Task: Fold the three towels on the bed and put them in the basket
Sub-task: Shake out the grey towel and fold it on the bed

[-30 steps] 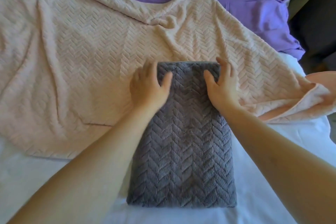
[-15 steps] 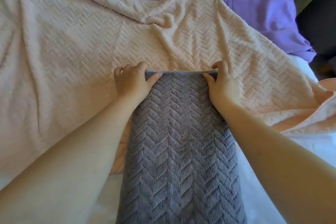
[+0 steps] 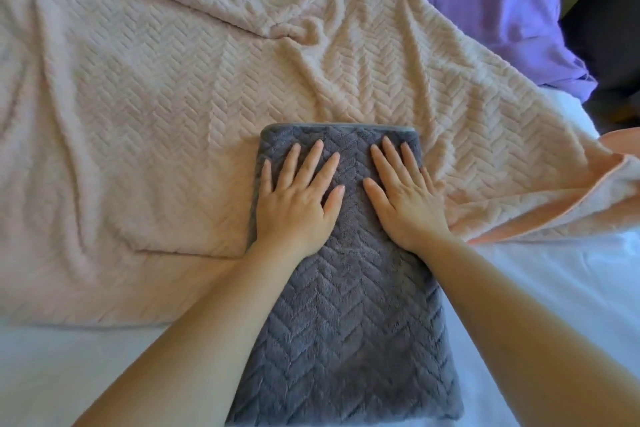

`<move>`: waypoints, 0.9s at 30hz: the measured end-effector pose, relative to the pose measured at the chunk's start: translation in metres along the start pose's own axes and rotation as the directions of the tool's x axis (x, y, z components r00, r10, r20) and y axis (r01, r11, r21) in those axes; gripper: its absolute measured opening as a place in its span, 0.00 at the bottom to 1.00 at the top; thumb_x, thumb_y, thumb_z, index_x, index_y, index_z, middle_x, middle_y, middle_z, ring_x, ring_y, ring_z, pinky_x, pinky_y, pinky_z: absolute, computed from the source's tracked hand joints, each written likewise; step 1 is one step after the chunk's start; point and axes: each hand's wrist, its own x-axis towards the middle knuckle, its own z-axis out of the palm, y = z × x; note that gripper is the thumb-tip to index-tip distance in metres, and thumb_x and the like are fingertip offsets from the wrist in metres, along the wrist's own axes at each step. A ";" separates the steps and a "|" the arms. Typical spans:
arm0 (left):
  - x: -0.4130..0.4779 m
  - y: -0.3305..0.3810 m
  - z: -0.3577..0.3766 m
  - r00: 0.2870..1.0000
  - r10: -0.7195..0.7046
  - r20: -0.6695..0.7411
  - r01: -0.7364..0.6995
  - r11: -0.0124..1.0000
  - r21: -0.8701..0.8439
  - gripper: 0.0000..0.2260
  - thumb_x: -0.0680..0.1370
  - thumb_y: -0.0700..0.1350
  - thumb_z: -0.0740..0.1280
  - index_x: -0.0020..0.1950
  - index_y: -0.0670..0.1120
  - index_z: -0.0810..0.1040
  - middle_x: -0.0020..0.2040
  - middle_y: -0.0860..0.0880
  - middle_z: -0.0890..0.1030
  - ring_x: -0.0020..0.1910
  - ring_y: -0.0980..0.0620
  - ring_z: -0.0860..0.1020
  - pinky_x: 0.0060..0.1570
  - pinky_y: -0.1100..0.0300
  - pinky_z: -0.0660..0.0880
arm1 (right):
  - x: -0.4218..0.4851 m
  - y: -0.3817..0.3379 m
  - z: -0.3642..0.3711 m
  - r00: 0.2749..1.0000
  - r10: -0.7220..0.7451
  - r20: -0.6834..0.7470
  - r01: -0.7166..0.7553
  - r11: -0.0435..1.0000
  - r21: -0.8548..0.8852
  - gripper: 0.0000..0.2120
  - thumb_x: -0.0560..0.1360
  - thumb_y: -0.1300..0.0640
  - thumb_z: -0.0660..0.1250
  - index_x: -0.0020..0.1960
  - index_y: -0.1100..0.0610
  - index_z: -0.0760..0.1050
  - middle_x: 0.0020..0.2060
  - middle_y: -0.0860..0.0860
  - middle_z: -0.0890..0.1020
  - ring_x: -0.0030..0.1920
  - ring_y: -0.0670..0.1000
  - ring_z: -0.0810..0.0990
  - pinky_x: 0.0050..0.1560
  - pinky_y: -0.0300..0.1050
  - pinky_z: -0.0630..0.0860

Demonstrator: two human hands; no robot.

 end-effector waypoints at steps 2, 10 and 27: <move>-0.006 -0.002 -0.006 1.000 0.013 -0.014 -0.013 0.999 -0.038 0.25 0.79 0.62 0.43 0.77 0.60 0.50 0.79 0.56 0.48 0.78 0.50 0.45 0.74 0.42 0.43 | -0.006 -0.001 -0.006 0.999 -0.022 -0.049 0.025 0.997 0.077 0.27 0.80 0.39 0.46 0.77 0.43 0.47 0.76 0.39 0.44 0.75 0.43 0.38 0.75 0.47 0.40; -0.106 -0.016 -0.011 0.957 -0.289 0.003 0.241 0.794 -0.558 0.31 0.77 0.63 0.57 0.77 0.55 0.54 0.77 0.44 0.57 0.75 0.46 0.58 0.72 0.51 0.58 | -0.116 -0.006 -0.007 0.913 0.405 0.048 -0.291 0.566 0.771 0.30 0.78 0.46 0.62 0.76 0.45 0.54 0.73 0.44 0.62 0.73 0.47 0.61 0.73 0.55 0.60; -0.244 0.082 -0.062 0.983 -0.182 -0.019 0.113 0.685 -0.720 0.35 0.75 0.61 0.65 0.76 0.61 0.50 0.70 0.46 0.63 0.67 0.50 0.67 0.56 0.62 0.65 | -0.287 0.004 -0.058 0.887 0.390 -0.248 -0.161 0.764 0.624 0.26 0.78 0.52 0.63 0.73 0.44 0.59 0.69 0.46 0.69 0.65 0.41 0.66 0.64 0.37 0.60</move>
